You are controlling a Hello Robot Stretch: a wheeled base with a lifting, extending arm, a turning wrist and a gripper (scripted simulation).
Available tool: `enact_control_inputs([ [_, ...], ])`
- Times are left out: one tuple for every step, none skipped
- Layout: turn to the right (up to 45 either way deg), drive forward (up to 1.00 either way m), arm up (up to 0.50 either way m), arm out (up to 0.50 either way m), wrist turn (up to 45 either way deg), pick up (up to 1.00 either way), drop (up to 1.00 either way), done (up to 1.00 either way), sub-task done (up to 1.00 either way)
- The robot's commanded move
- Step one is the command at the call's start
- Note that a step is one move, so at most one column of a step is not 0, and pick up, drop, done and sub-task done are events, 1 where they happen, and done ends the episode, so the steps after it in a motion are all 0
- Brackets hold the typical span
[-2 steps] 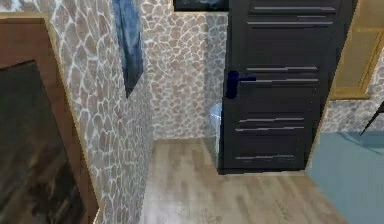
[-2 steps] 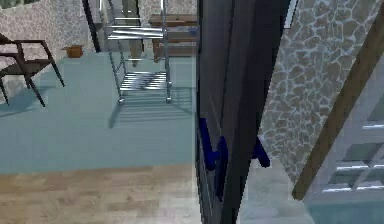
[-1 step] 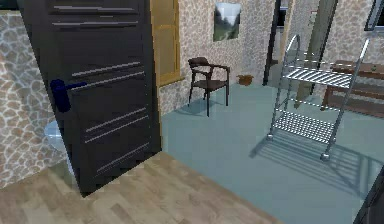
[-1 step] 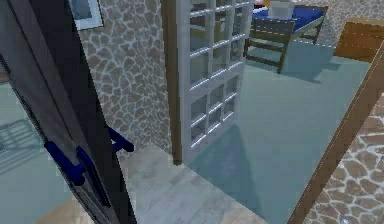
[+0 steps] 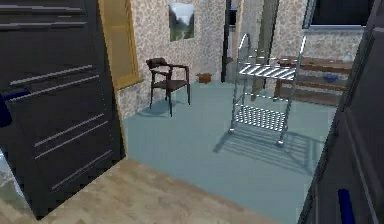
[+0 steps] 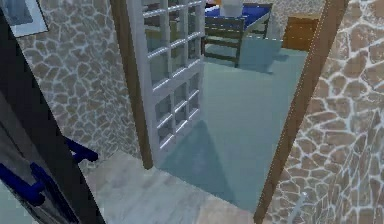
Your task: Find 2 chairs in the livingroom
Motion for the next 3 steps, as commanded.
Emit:
enact_control_inputs([
  [0.0, 0.30, 0.00, 0.00, 0.0, 0.00, 0.00, 0.00, 0.00],
  [0.0, 1.00, 0.00, 0.00, 0.0, 0.00, 0.00, 0.00, 0.00],
  [0.0, 1.00, 0.00, 0.00, 0.0, 0.00, 0.00, 0.00, 0.00],
])
